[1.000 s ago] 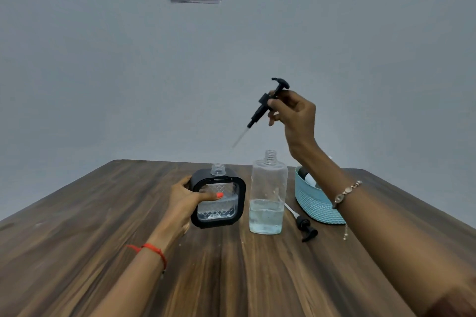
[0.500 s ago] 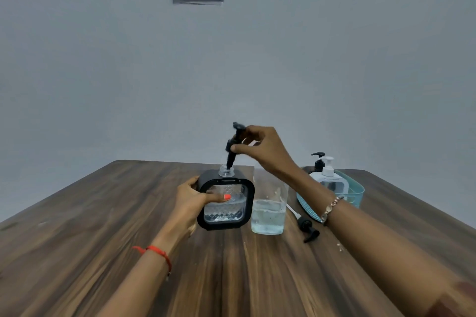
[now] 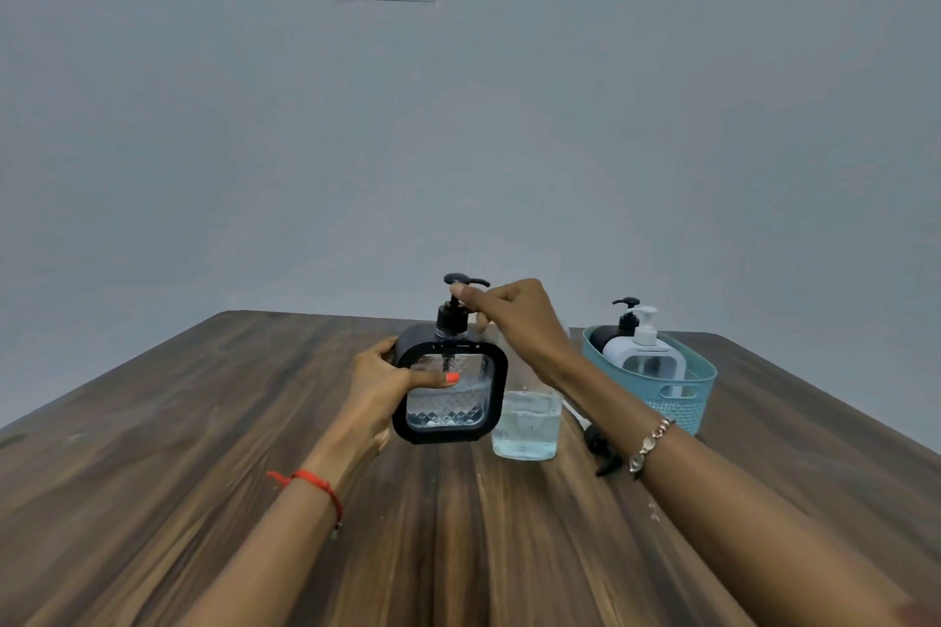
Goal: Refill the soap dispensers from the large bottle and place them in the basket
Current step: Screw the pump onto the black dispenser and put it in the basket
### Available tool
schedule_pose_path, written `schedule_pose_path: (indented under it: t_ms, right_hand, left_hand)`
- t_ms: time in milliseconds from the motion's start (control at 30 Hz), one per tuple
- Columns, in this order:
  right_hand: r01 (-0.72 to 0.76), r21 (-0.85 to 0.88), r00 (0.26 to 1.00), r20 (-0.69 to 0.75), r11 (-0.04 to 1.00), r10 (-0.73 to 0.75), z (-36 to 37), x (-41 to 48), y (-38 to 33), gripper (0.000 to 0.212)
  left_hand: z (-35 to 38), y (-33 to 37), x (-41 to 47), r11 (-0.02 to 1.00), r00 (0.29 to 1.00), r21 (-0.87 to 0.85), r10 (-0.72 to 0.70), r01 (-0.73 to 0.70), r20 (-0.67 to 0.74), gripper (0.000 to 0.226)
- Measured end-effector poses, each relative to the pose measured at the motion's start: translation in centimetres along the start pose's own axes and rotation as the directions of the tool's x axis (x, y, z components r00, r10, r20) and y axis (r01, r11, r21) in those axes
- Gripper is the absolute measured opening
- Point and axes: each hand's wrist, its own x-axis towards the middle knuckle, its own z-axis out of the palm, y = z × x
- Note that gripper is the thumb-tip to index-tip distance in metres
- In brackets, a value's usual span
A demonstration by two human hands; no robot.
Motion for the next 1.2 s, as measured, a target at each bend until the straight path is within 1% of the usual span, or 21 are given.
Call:
schedule_pose_path:
  t_ms: [33, 100, 167, 200, 267, 300, 333, 433, 500, 567, 600, 667, 733, 800, 867, 933, 1000, 1067, 1200]
  right_hand:
    - [-0.022, 0.017, 1.000, 0.000, 1.000, 0.022, -0.3, 0.1, 0.0, 0.054]
    - [-0.053, 0.012, 0.998, 0.025, 0.998, 0.053, -0.9, 0.3, 0.2, 0.034]
    - [-0.054, 0.020, 0.995, 0.088, 0.998, 0.052, -1.1, 0.4, 0.3, 0.010]
    - [-0.047, 0.033, 0.990, 0.136, 0.998, 0.042, -1.2, 0.3, 0.3, 0.005]
    - [-0.025, 0.061, 0.976, 0.217, 0.998, 0.011, -1.1, 0.3, 0.7, 0.025]
    - [-0.004, 0.063, 0.977, 0.213, 0.998, -0.009, -0.9, 0.2, 0.9, 0.031]
    - [0.018, 0.059, 0.982, 0.188, 0.998, -0.029, -0.8, 0.2, 0.9, 0.032]
    - [0.052, 0.051, 0.991, 0.121, 0.997, -0.058, -0.7, 0.0, 1.1, 0.026]
    - [0.061, 0.071, 0.992, 0.108, 0.996, -0.069, -0.9, 0.1, 1.3, 0.019]
    - [0.059, 0.097, 0.991, 0.110, 0.994, -0.070, -1.3, 0.4, 1.0, 0.014]
    - [0.048, 0.094, 0.990, 0.131, 0.994, -0.060, -1.4, 0.5, 0.9, 0.015]
    - [0.004, 0.103, 0.975, 0.219, 0.995, -0.026, -1.6, 0.7, 0.9, 0.031]
    - [-0.041, 0.134, 0.960, 0.282, 0.990, 0.002, -1.4, 0.9, 0.9, 0.037]
    - [-0.052, 0.146, 0.964, 0.265, 0.988, 0.011, -1.0, 0.8, 0.9, 0.029]
    - [-0.030, 0.072, 0.982, 0.189, 0.997, 0.016, -0.5, 0.5, 0.8, 0.021]
    - [-0.003, 0.006, 0.985, 0.171, 1.000, 0.002, -0.2, 0.3, 0.9, 0.019]
    - [-0.015, 0.045, 0.977, 0.212, 0.999, 0.005, -0.3, 0.2, 0.6, 0.015]
    - [-0.056, 0.116, 0.968, 0.251, 0.992, 0.025, -0.7, 0.2, 0.3, 0.005]
    - [-0.069, 0.138, 0.972, 0.233, 0.988, 0.036, -0.8, 0.6, 0.8, 0.022]
  left_hand:
    - [0.0, 0.0, -0.1, 1.000, 1.000, -0.001, -0.002, 0.002, 0.002, 0.064]
    - [-0.1, -0.2, -0.1, 1.000, 1.000, -0.020, -0.007, 0.007, -0.002, 0.064]
    - [-0.1, -0.2, -0.1, 0.999, 1.000, -0.032, -0.009, 0.009, -0.004, 0.066]
    - [-0.1, -0.2, -0.1, 0.999, 1.000, -0.030, -0.010, 0.010, 0.000, 0.066]
    - [0.0, -0.2, -0.2, 1.000, 1.000, -0.027, -0.007, 0.007, 0.007, 0.066]
    - [0.0, -0.1, -0.2, 1.000, 1.000, -0.027, -0.004, 0.005, 0.010, 0.065]
    - [0.1, -0.1, -0.3, 1.000, 1.000, -0.026, 0.000, 0.001, 0.014, 0.065]
    - [0.1, 0.0, -0.3, 1.000, 1.000, -0.022, 0.011, -0.011, 0.009, 0.058]
    - [0.0, 0.1, -0.4, 0.999, 1.000, -0.033, 0.013, -0.012, 0.008, 0.052]
    - [-0.1, 0.2, -0.5, 0.999, 1.000, -0.040, 0.012, -0.012, 0.014, 0.051]
    - [-0.1, 0.2, -0.5, 0.999, 1.000, -0.038, 0.012, -0.011, 0.017, 0.051]
    - [0.0, 0.4, -0.6, 0.999, 1.000, -0.036, 0.010, -0.009, 0.026, 0.053]
    - [0.1, 0.5, -0.5, 0.999, 0.999, -0.036, 0.006, -0.004, 0.042, 0.058]
    - [0.3, 0.5, -0.5, 0.999, 0.998, -0.038, 0.003, -0.001, 0.056, 0.060]
    - [0.4, 0.4, -0.4, 1.000, 0.998, -0.023, 0.005, -0.004, 0.061, 0.057]
    - [0.5, 0.3, -0.4, 1.000, 0.998, -0.019, 0.006, -0.005, 0.060, 0.057]
    - [0.5, 0.3, -0.4, 1.000, 0.998, -0.028, 0.004, -0.003, 0.058, 0.063]
    - [0.5, 0.4, -0.5, 1.000, 0.998, -0.031, -0.003, 0.005, 0.060, 0.068]
    - [0.7, 0.7, -0.8, 0.999, 0.994, -0.046, -0.011, 0.016, 0.108, 0.069]
